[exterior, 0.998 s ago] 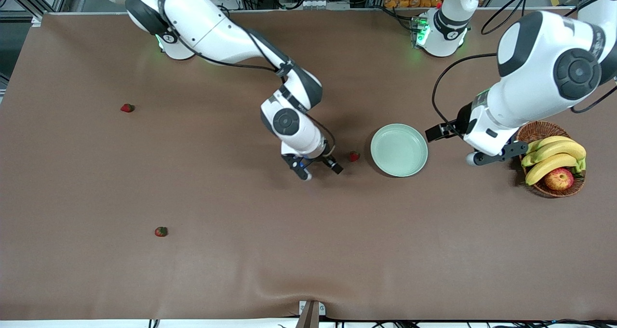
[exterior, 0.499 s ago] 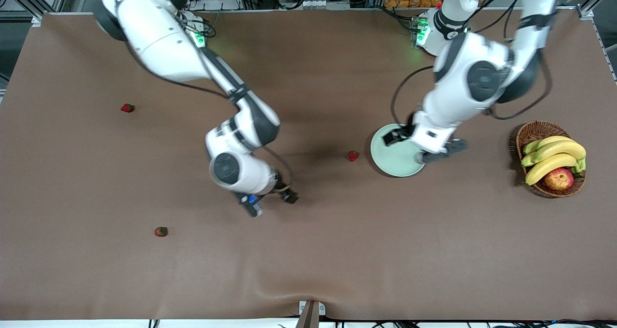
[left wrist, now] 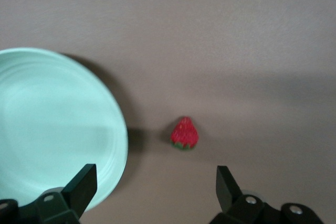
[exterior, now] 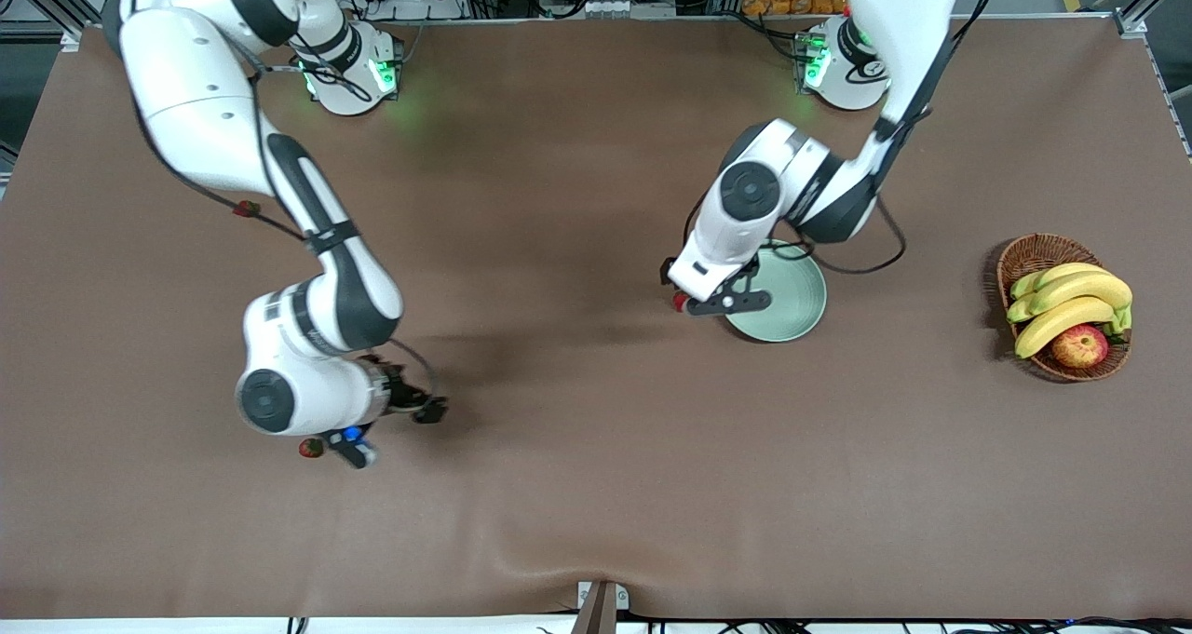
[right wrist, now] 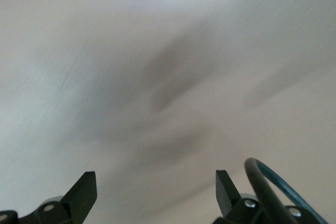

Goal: Collect all strawberries into plate
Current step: 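Grasp the strawberry with the left gripper while the right gripper grasps another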

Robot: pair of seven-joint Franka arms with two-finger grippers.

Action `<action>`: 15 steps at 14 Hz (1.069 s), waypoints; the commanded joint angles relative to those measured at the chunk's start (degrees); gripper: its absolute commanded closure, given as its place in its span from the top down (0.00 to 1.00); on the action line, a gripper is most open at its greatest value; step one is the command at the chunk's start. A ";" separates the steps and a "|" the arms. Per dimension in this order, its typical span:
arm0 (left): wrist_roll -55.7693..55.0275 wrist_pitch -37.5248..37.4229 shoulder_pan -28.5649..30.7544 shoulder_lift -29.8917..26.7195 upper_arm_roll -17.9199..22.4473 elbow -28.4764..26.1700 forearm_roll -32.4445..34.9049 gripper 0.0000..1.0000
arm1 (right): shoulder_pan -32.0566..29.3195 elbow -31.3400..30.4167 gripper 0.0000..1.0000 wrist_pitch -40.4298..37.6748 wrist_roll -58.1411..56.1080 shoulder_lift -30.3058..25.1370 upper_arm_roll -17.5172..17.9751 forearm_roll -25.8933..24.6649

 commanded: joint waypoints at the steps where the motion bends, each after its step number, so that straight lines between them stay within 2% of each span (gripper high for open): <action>1: 0.21 -0.38 -1.70 6.89 0.21 6.21 4.34 1.00 | -0.97 -0.93 1.00 -0.71 -4.01 -1.21 0.86 -11.36; 3: 0.21 -0.12 -1.88 8.84 0.12 6.66 6.45 1.00 | -3.68 -1.01 1.00 -0.28 -7.00 -0.86 0.86 -14.13; 6: -0.23 0.24 -2.67 9.63 0.12 6.66 6.72 1.00 | -8.52 -1.01 1.00 -0.10 -17.27 -0.68 0.95 -13.96; 10: -0.40 1.11 -3.54 10.77 0.12 7.10 6.63 1.00 | -11.33 -1.36 1.00 1.04 -23.08 -0.34 0.95 -13.87; 12: -0.49 1.12 -3.55 10.87 0.12 7.27 6.63 1.00 | -11.61 -1.98 0.89 4.02 -23.02 0.37 0.95 -13.34; 15: -0.49 1.12 -3.55 11.21 0.12 7.27 6.46 1.00 | -10.99 -1.98 0.87 9.90 -22.93 0.90 0.95 -11.85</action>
